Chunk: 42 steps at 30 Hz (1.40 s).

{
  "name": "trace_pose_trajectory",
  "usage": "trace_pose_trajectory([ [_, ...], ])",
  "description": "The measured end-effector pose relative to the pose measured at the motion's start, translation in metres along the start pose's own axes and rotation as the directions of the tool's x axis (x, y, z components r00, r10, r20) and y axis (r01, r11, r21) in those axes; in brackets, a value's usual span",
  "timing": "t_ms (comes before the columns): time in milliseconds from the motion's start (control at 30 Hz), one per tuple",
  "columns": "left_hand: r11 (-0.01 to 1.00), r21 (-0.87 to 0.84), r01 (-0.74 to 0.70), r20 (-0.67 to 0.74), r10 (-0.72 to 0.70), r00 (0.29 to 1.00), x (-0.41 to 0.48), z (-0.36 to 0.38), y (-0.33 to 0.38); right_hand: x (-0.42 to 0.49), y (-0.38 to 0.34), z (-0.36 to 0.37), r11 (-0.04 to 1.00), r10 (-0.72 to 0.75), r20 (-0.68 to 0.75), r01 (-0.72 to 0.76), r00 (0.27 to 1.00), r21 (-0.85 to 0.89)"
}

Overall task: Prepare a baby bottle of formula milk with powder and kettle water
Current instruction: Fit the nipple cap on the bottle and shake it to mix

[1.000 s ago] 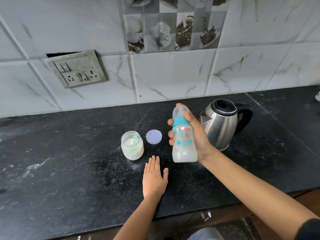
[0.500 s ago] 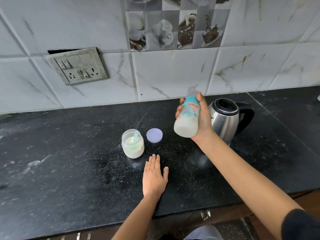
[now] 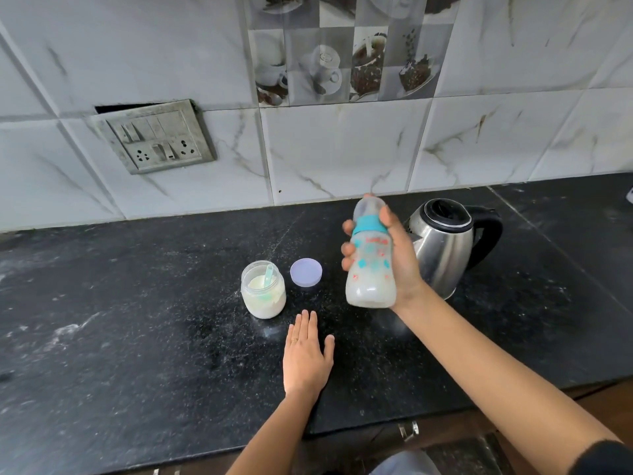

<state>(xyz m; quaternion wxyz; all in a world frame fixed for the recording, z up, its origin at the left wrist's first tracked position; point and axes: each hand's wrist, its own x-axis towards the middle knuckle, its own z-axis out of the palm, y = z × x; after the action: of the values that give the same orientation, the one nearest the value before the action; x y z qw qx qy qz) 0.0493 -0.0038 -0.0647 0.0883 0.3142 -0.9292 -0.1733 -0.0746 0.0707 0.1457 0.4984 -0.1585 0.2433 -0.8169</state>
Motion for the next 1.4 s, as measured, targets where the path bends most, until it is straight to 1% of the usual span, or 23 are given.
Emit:
trace_pose_trajectory([
  [100, 1.000, -0.012, -0.007, -0.010, 0.007, 1.000, 0.000, 0.001, 0.000, 0.008, -0.012, 0.002, 0.988, -0.038, -0.045, 0.044, 0.998, 0.145],
  [133, 1.000, -0.015, -0.010, -0.011, 0.009, 1.000, 0.000, 0.000, 0.000, 0.009, -0.011, 0.002, 0.989, -0.040, -0.054, 0.047, 0.998, 0.139],
  [167, 1.000, -0.019, -0.009, -0.011, 0.008, 1.000, 0.000, 0.000, -0.001, 0.008, -0.007, 0.002, 0.995, -0.023, -0.053, 0.028, 0.998, 0.095],
  [267, 1.000, -0.031, -0.002, -0.002, 0.002, 1.000, 0.000, -0.001, 0.001, -0.002, 0.019, -0.002, 0.989, 0.019, -0.022, -0.023, 1.000, -0.149],
  [300, 0.999, -0.032, -0.004, -0.006, 0.004, 1.000, 0.000, -0.002, 0.001, -0.006, 0.023, -0.001, 0.981, 0.019, -0.009, -0.020, 1.000, -0.191],
  [333, 1.000, -0.030, -0.006, -0.006, 0.006, 1.000, -0.001, -0.002, 0.001, -0.005, 0.022, 0.000, 0.984, 0.016, -0.006, -0.017, 1.000, -0.177],
  [433, 1.000, -0.022, -0.009, 0.003, 0.009, 1.000, 0.000, -0.003, 0.001, 0.007, 0.005, 0.001, 0.998, -0.009, -0.080, 0.014, 0.997, 0.060],
  [467, 1.000, -0.024, -0.009, 0.001, 0.009, 1.000, 0.000, -0.004, 0.001, 0.007, 0.003, 0.003, 0.997, -0.014, -0.083, 0.020, 0.996, 0.075],
  [500, 1.000, -0.027, -0.009, 0.000, 0.009, 1.000, -0.001, -0.004, 0.001, 0.005, 0.005, 0.004, 0.999, -0.008, -0.071, 0.011, 0.997, 0.041],
  [600, 0.998, -0.057, -0.009, -0.006, 0.009, 1.000, -0.001, -0.004, 0.001, -0.010, 0.022, 0.003, 0.982, 0.020, 0.007, -0.019, 1.000, -0.186],
  [633, 0.998, -0.064, -0.011, -0.008, 0.010, 1.000, -0.001, -0.004, 0.001, -0.012, 0.022, 0.003, 0.976, 0.017, 0.024, -0.012, 1.000, -0.216],
  [667, 0.998, -0.059, -0.015, -0.007, 0.014, 1.000, -0.001, -0.004, 0.001, -0.010, 0.019, 0.004, 0.983, 0.005, 0.024, -0.001, 1.000, -0.185],
  [733, 0.999, -0.045, -0.014, 0.001, 0.014, 1.000, -0.001, -0.004, 0.000, -0.001, 0.007, 0.004, 0.999, -0.037, -0.058, 0.036, 0.998, -0.024],
  [800, 0.999, -0.041, -0.013, -0.005, 0.013, 1.000, -0.001, -0.005, 0.000, 0.000, 0.003, 0.004, 0.998, -0.053, -0.116, 0.057, 0.992, 0.027],
  [933, 0.999, -0.040, -0.009, -0.007, 0.009, 1.000, -0.001, -0.006, 0.002, -0.018, 0.021, 0.004, 0.979, -0.012, -0.027, 0.006, 1.000, -0.206],
  [967, 0.999, -0.048, -0.009, -0.011, 0.008, 1.000, -0.001, -0.007, 0.002, -0.017, 0.018, 0.004, 0.976, -0.010, -0.021, 0.005, 1.000, -0.218],
  [1067, 0.999, -0.032, -0.012, -0.004, 0.012, 1.000, 0.000, -0.006, 0.002, -0.007, 0.001, 0.004, 0.996, -0.065, -0.142, 0.055, 0.988, -0.076],
  [1100, 1.000, -0.025, -0.013, -0.002, 0.013, 1.000, 0.000, -0.006, 0.002, -0.008, -0.001, 0.004, 0.997, -0.057, -0.141, 0.049, 0.988, -0.065],
  [1200, 1.000, -0.022, -0.015, -0.011, 0.015, 1.000, 0.000, -0.005, 0.002, -0.025, 0.015, -0.001, 0.967, -0.006, -0.017, 0.002, 1.000, -0.254],
  [1233, 1.000, -0.020, -0.015, -0.015, 0.015, 1.000, 0.000, -0.004, 0.002, -0.028, 0.018, -0.003, 0.962, -0.001, -0.001, 0.001, 1.000, -0.275],
  [1267, 1.000, -0.017, -0.016, -0.015, 0.015, 1.000, 0.000, -0.004, 0.002, -0.027, 0.017, -0.002, 0.967, -0.002, -0.010, -0.001, 1.000, -0.255],
  [1367, 1.000, -0.022, -0.008, -0.014, 0.007, 1.000, 0.000, -0.005, 0.002, -0.013, 0.003, -0.003, 0.999, -0.036, -0.150, 0.033, 0.988, -0.021],
  [1400, 1.000, -0.026, -0.005, -0.016, 0.005, 1.000, 0.000, -0.005, 0.003, -0.013, 0.001, -0.003, 0.999, -0.033, -0.165, 0.035, 0.986, 0.010],
])
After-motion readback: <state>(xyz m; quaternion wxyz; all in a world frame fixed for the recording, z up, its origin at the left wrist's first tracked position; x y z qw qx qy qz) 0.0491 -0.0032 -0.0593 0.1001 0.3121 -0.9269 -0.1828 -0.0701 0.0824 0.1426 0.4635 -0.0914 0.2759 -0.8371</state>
